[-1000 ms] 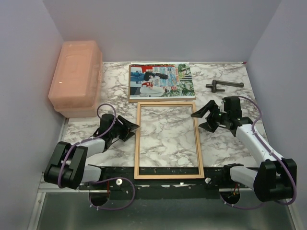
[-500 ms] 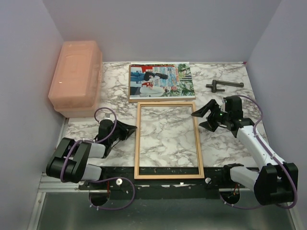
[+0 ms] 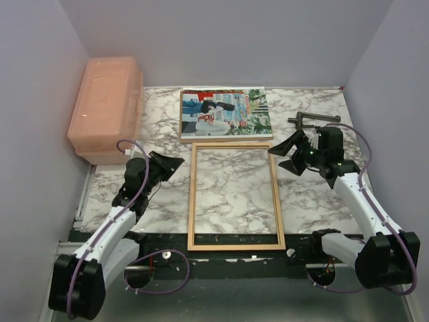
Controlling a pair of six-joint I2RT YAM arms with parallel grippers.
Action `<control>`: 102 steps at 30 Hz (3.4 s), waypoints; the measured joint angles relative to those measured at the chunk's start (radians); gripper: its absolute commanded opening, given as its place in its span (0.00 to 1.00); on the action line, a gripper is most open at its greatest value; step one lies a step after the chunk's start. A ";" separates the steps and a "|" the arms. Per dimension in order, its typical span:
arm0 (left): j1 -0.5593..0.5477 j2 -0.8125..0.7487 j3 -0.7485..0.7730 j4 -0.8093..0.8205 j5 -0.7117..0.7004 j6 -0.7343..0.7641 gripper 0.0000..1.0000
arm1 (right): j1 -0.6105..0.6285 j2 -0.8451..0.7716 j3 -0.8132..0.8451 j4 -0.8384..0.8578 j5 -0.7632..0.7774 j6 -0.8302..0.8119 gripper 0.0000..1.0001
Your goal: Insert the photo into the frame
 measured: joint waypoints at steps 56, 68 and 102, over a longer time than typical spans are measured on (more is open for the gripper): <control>-0.260 0.321 0.233 -0.318 0.237 -0.038 0.70 | 0.085 1.542 1.647 -0.379 -0.238 -0.692 0.98; -0.270 0.463 0.233 -0.255 0.233 -0.064 0.69 | 0.100 1.544 1.545 -0.402 -0.520 -0.750 0.74; -0.269 0.256 0.389 -0.573 0.137 0.091 0.73 | 0.111 0.961 0.902 -0.243 -0.527 -0.580 0.01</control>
